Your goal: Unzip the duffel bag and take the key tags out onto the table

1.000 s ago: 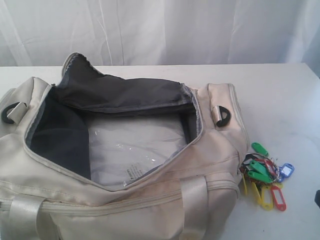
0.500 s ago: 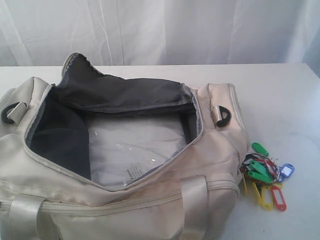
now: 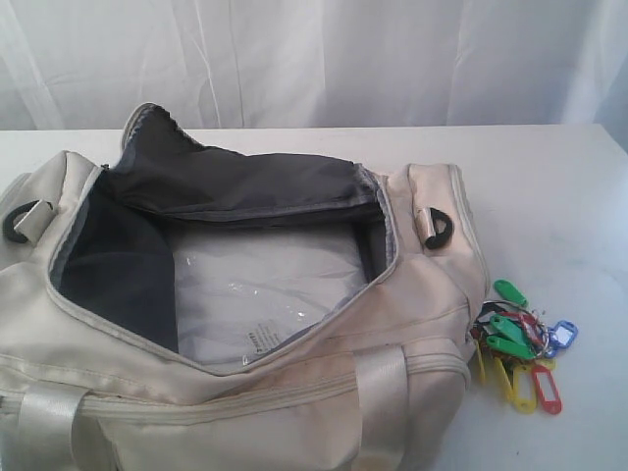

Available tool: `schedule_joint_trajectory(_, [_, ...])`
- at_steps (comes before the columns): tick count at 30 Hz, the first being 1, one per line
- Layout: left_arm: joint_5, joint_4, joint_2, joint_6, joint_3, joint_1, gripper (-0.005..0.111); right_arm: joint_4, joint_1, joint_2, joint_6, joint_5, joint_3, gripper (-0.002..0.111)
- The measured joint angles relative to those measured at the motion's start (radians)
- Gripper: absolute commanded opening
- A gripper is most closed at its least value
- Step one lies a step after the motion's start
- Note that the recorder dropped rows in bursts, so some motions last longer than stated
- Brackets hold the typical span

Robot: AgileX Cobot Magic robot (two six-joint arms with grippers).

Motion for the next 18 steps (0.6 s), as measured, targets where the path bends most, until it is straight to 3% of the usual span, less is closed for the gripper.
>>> schedule_joint_trajectory(18, [0.000, 0.000, 0.000, 0.000, 0.000, 0.000, 0.000, 0.000, 0.075, 0.000, -0.028, 0.000, 0.000, 0.000])
